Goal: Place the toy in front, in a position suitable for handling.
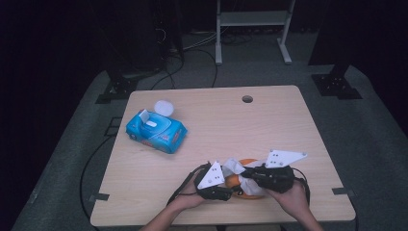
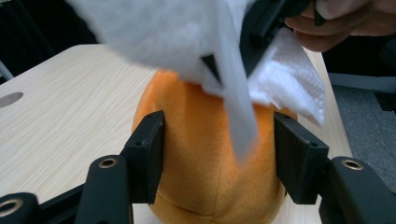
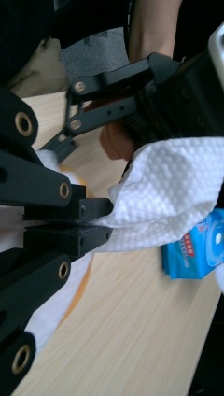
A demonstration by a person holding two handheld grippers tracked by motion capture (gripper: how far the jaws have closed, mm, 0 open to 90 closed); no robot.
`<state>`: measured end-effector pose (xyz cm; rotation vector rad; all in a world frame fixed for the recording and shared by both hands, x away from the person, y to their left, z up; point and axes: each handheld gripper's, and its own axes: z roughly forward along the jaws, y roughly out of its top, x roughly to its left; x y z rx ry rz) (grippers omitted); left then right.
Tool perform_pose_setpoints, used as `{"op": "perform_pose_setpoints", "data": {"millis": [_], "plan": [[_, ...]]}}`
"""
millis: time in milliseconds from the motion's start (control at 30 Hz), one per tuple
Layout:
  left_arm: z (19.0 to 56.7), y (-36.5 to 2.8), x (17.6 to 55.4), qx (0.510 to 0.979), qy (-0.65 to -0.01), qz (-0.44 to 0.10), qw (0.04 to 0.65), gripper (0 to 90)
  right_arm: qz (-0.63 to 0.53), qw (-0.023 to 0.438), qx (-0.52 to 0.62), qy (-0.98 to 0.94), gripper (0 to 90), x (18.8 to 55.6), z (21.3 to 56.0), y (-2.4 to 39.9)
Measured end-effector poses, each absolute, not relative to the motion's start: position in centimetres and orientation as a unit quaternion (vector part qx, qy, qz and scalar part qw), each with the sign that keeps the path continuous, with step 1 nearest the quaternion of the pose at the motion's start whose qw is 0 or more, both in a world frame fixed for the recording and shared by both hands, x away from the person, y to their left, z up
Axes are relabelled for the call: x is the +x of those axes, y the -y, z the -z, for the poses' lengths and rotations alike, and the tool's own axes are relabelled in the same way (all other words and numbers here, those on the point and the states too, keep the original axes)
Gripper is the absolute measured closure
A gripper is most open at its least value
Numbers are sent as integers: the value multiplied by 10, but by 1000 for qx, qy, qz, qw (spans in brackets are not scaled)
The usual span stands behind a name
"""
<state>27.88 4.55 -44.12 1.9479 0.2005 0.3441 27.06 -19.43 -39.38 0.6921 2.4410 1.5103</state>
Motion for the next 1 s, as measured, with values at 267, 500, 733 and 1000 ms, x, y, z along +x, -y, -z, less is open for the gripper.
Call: {"op": "perform_pose_setpoints", "data": {"millis": [267,500,733,1000], "plan": [[445,-55,286,824,-93,-132,543,365,-505,101,282,-809,862,278,397,232],[444,-44,285,833,-105,-122,529,153,-498,85,262,-822,861,275,401,218],[439,-41,279,813,-80,-214,536,456,-512,115,255,-812,862,276,389,209],[444,-52,291,812,-110,-179,544,304,-491,130,268,-819,862,281,398,217]]}}
